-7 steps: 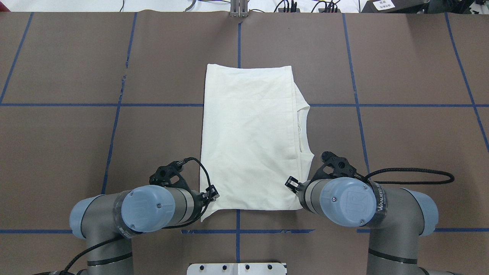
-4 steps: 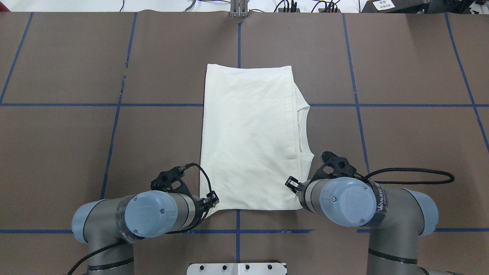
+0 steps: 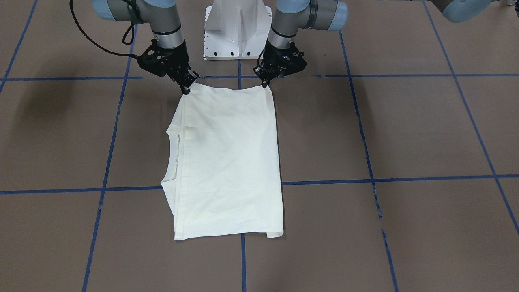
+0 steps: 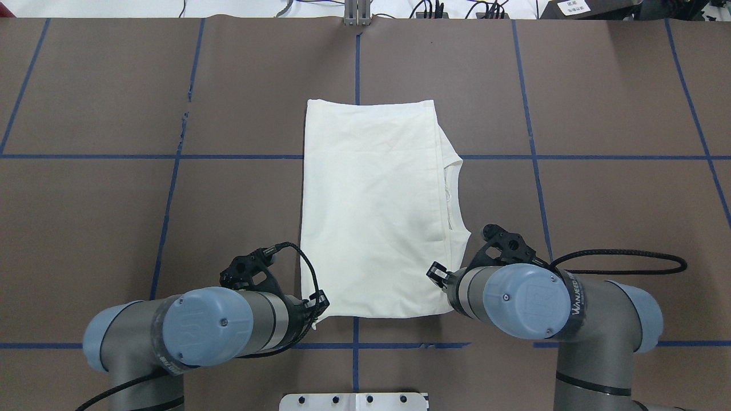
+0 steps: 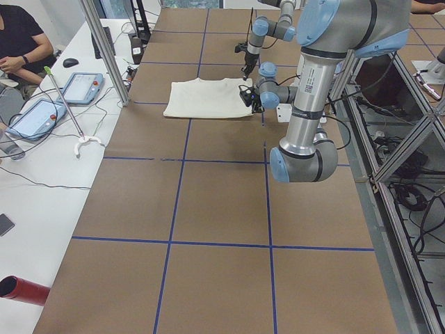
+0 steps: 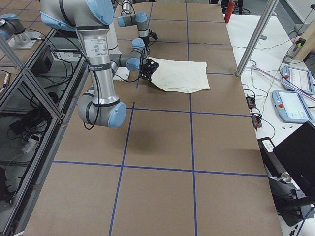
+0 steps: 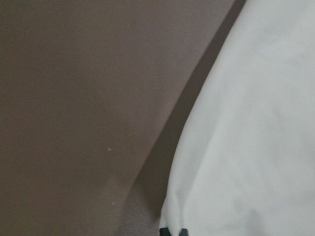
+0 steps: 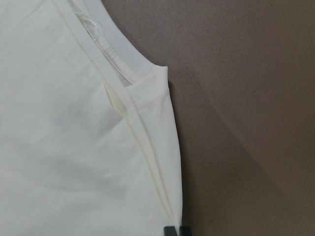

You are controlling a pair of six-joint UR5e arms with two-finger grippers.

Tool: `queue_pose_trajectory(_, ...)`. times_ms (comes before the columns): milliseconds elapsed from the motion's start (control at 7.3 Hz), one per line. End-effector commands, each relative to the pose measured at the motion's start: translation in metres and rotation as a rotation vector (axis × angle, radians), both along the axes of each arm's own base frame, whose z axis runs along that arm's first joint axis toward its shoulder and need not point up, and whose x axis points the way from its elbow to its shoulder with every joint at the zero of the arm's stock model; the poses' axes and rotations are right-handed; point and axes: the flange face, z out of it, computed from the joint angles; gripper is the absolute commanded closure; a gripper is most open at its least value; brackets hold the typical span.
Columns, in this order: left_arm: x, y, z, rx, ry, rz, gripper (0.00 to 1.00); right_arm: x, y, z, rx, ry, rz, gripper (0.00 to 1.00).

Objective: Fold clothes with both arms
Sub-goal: 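Lift the near edge with both grippers and fold it over toward the far edge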

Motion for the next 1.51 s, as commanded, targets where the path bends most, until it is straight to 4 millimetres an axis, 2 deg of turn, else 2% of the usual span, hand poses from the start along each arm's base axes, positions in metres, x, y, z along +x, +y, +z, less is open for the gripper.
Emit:
queue_pose_trajectory(0, -0.035, 0.014, -0.036, -0.047, 0.069, 0.001, 1.0, 0.041, 0.014, -0.02, -0.007, -0.066, -0.025, 1.0)
queue_pose_trajectory(137, -0.045, 0.012, -0.05, -0.032, 0.103, -0.001, 1.0, 0.048, 0.007, -0.031, -0.003, -0.09, -0.012, 1.0)
queue_pose_trajectory(274, -0.061, -0.025, -0.058, 0.006, 0.114, -0.059, 1.0, 0.054, -0.025, -0.038, -0.009, -0.104, 0.025, 1.0)
queue_pose_trajectory(411, -0.082, -0.067, -0.074, 0.081, 0.118, -0.105, 1.0, 0.056, -0.077, -0.062, 0.003, -0.13, 0.038, 1.0)
queue_pose_trajectory(548, -0.089, -0.112, -0.067, 0.111, 0.088, -0.152, 1.0, 0.066, -0.128, -0.062, -0.041, -0.138, 0.048, 1.0)
queue_pose_trajectory(685, -0.089, -0.147, -0.066, 0.149, 0.089, -0.191, 1.0, 0.062, -0.163, -0.068, -0.032, -0.127, 0.046, 1.0)
queue_pose_trajectory(822, -0.093, -0.177, -0.054, 0.162, 0.087, -0.218, 1.0, 0.056, -0.208, -0.067, -0.067, -0.108, 0.059, 1.0)
queue_pose_trajectory(959, -0.074, -0.206, -0.045, 0.172, 0.076, -0.231, 1.0, 0.047, -0.251, -0.068, -0.092, -0.089, 0.053, 1.0)
queue_pose_trajectory(1096, -0.058, -0.232, -0.038, 0.182, 0.067, -0.245, 1.0, 0.043, -0.28, -0.067, -0.102, -0.081, 0.058, 1.0)
queue_pose_trajectory(1370, -0.035, -0.264, -0.006, 0.23, 0.012, -0.232, 1.0, 0.024, -0.302, -0.043, -0.105, -0.063, 0.044, 1.0)
